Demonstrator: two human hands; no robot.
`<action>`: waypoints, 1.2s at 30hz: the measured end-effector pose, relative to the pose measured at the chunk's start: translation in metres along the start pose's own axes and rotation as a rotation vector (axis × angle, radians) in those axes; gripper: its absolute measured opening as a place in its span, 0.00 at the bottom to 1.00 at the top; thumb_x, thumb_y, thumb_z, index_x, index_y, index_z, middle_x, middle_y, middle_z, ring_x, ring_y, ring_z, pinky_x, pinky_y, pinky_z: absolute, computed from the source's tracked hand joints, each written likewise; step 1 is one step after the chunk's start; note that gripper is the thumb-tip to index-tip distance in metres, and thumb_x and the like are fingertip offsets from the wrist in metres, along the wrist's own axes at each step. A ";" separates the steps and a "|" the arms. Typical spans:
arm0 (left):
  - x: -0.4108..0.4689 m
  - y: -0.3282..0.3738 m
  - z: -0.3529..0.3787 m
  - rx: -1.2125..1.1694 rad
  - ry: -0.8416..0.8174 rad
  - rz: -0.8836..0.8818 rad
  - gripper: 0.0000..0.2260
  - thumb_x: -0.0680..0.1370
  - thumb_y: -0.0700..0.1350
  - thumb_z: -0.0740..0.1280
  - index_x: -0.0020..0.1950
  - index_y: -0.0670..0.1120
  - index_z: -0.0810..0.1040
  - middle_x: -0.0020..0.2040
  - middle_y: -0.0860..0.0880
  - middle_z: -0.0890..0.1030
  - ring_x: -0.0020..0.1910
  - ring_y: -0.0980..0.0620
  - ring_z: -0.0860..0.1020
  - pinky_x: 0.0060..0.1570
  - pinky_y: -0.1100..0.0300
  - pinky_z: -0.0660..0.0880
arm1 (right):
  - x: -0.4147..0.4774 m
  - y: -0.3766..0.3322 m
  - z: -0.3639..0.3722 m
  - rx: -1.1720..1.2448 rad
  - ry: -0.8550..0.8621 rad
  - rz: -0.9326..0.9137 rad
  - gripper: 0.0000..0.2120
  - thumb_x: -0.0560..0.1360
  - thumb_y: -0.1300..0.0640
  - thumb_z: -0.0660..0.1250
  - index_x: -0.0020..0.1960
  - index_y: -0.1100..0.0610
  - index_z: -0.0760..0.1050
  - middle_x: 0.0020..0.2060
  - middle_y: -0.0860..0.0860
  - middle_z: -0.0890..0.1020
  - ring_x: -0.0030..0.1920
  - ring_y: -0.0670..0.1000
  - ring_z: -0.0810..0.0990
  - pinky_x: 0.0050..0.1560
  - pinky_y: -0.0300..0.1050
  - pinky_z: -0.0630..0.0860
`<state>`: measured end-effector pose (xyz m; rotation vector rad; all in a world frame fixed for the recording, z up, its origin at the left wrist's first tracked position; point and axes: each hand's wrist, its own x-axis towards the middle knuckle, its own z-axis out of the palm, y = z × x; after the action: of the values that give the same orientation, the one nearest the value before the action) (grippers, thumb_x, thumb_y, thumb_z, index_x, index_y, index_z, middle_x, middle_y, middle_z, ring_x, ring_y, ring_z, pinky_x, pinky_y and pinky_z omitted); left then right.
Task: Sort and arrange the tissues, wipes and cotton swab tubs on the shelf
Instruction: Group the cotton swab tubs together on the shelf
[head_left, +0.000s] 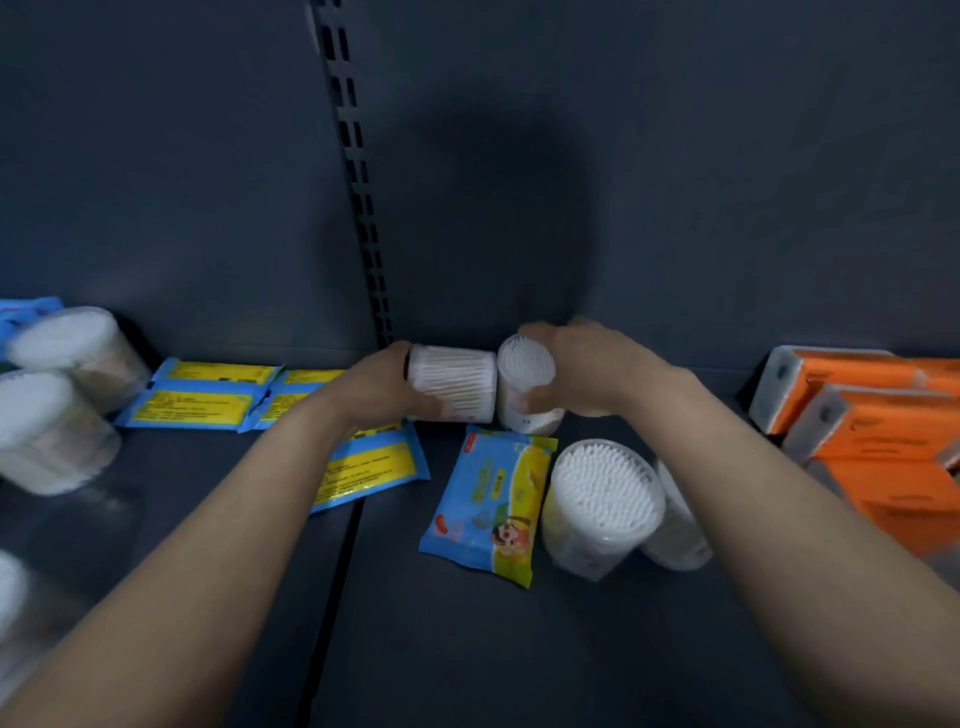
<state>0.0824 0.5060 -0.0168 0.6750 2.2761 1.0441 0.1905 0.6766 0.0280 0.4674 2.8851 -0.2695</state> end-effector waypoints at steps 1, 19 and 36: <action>0.002 -0.003 0.000 -0.001 0.000 -0.018 0.24 0.70 0.39 0.73 0.62 0.47 0.67 0.53 0.51 0.76 0.48 0.56 0.75 0.47 0.67 0.75 | 0.001 0.002 -0.001 0.000 -0.014 -0.012 0.40 0.70 0.42 0.70 0.75 0.46 0.54 0.66 0.59 0.67 0.64 0.59 0.71 0.62 0.49 0.71; 0.005 0.015 0.018 0.075 0.016 0.052 0.30 0.63 0.47 0.76 0.61 0.51 0.67 0.52 0.50 0.75 0.47 0.55 0.75 0.44 0.60 0.74 | -0.017 0.049 -0.009 0.122 0.059 0.118 0.38 0.64 0.45 0.73 0.68 0.54 0.62 0.60 0.55 0.73 0.57 0.56 0.74 0.51 0.48 0.75; 0.022 0.080 0.085 0.341 0.166 0.255 0.35 0.65 0.55 0.75 0.66 0.47 0.64 0.62 0.46 0.70 0.57 0.49 0.72 0.54 0.56 0.70 | -0.039 0.092 -0.007 0.235 0.087 0.274 0.40 0.66 0.51 0.73 0.73 0.52 0.58 0.65 0.55 0.72 0.63 0.57 0.73 0.57 0.49 0.75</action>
<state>0.1385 0.6103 -0.0059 1.0759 2.5940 0.8544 0.2559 0.7529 0.0307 0.9267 2.8365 -0.5561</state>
